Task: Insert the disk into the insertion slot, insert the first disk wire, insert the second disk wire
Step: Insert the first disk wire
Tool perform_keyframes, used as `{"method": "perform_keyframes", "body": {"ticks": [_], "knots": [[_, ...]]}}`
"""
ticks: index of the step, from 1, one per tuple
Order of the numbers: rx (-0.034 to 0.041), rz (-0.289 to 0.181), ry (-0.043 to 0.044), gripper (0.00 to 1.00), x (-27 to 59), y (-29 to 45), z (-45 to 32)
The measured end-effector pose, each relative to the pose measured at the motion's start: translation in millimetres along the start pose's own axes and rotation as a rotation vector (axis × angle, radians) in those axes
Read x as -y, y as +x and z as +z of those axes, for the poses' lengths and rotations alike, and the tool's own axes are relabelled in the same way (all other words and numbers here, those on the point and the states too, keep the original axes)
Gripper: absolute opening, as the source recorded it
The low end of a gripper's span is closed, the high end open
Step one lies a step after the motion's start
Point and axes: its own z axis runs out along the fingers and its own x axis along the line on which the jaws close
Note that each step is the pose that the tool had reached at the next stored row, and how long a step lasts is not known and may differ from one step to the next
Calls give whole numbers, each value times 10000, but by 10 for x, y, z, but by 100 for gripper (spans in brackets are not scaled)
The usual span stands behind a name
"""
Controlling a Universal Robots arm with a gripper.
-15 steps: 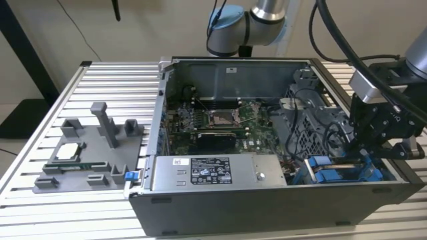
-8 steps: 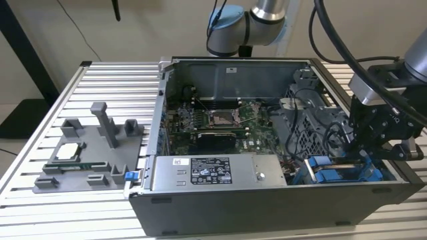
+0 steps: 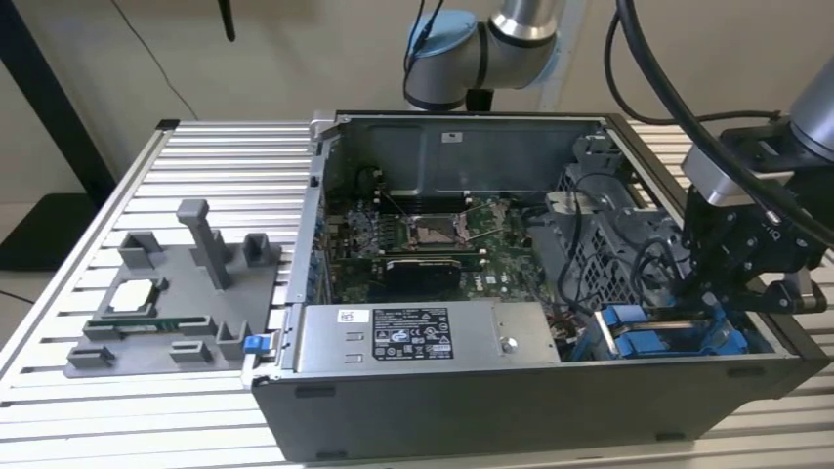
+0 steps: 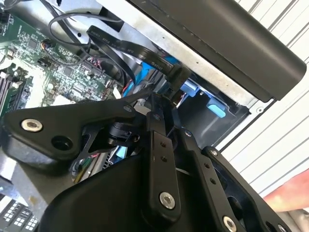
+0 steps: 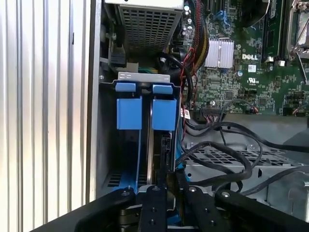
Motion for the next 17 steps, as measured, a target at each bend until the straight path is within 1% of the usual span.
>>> {"method": "perform_keyframes", "body": {"ticks": [3,5,7,8,9,10,12,14,17], "knots": [[-1,13,1,0,4,0,8],[-2,29,2,0,5,3,37],[-21,42,3,0,6,6,70],[0,45,4,100,6,7,92],[7,45,4,100,6,7,87],[14,46,-3,100,6,4,51],[-2,47,-5,100,4,-3,-40],[-1,46,-5,100,3,-11,-132],[-2,46,-6,100,2,-20,-236]]}}
